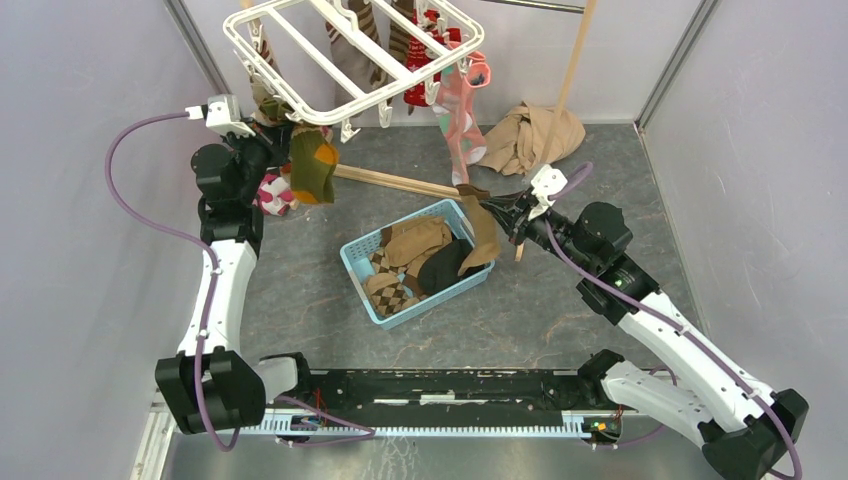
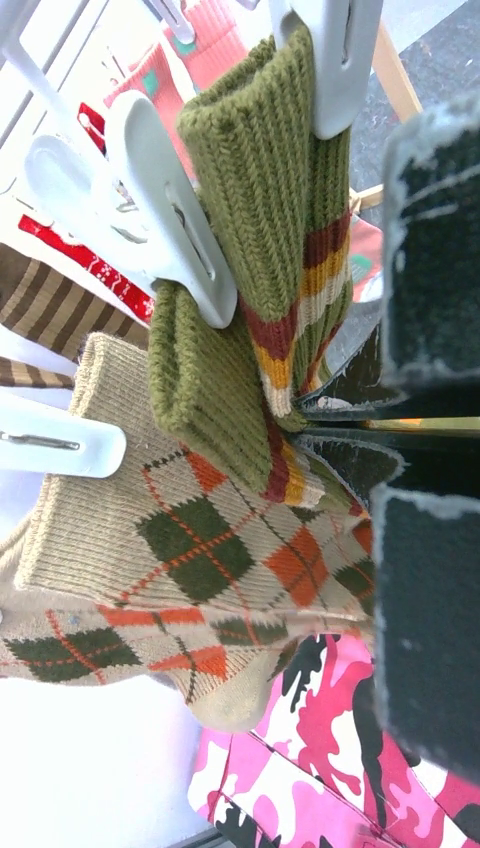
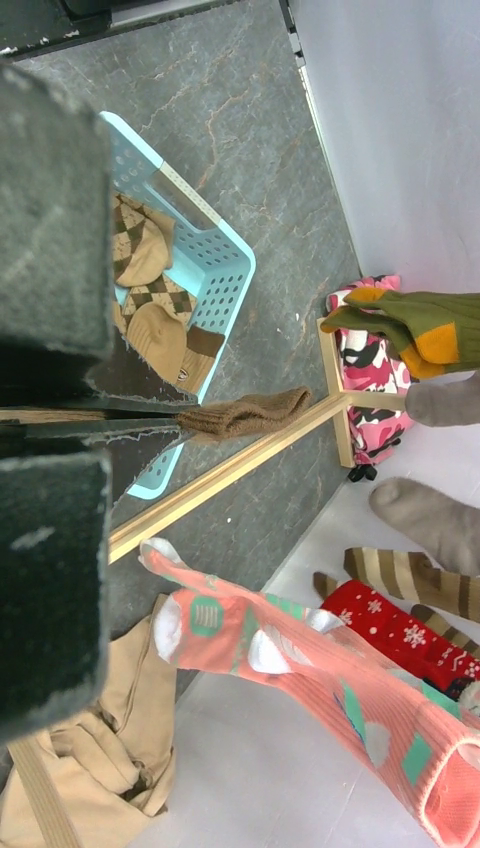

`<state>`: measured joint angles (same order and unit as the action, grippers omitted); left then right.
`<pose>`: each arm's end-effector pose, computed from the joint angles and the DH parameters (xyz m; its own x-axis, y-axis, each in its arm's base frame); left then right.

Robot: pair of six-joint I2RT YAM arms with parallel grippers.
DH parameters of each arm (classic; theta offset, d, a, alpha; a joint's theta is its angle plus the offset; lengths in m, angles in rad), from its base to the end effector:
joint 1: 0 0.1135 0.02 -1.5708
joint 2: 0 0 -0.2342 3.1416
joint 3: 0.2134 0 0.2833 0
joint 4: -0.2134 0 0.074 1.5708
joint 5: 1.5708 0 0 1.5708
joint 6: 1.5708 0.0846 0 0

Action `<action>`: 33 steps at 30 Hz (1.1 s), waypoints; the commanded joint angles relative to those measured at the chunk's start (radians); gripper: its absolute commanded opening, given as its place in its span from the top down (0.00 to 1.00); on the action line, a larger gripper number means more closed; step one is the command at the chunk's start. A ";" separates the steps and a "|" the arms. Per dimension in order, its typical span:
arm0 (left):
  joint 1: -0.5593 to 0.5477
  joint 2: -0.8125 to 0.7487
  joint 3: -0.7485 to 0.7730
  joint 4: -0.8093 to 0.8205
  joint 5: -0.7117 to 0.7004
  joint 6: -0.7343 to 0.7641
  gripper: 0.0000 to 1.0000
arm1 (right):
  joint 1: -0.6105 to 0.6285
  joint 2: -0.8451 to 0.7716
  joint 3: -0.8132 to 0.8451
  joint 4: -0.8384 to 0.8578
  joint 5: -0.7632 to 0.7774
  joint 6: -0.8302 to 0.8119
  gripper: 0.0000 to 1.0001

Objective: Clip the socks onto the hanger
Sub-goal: Rotate the hanger at the clothesline.

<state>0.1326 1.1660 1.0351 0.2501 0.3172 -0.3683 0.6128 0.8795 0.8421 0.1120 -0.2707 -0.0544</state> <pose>0.3637 0.0219 0.3705 0.0447 -0.3391 -0.9397 0.2116 0.9225 -0.3229 0.2362 0.1938 0.3551 0.1029 0.0083 -0.9947 -0.7679 0.6363 -0.0741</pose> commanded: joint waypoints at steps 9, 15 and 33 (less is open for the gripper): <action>0.028 0.004 0.031 0.046 0.032 -0.067 0.98 | -0.004 0.028 0.015 0.067 -0.018 0.017 1.00; 0.028 -0.010 -0.006 0.095 0.103 -0.126 0.98 | -0.002 0.065 0.040 0.103 -0.053 0.038 1.00; 0.027 -0.108 -0.130 0.127 0.188 -0.225 0.98 | -0.004 0.247 0.224 0.100 0.085 0.079 1.00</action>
<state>0.1558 1.0752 0.9047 0.3363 0.4751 -0.5476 0.6121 1.1259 1.0248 0.1963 -0.2699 0.0284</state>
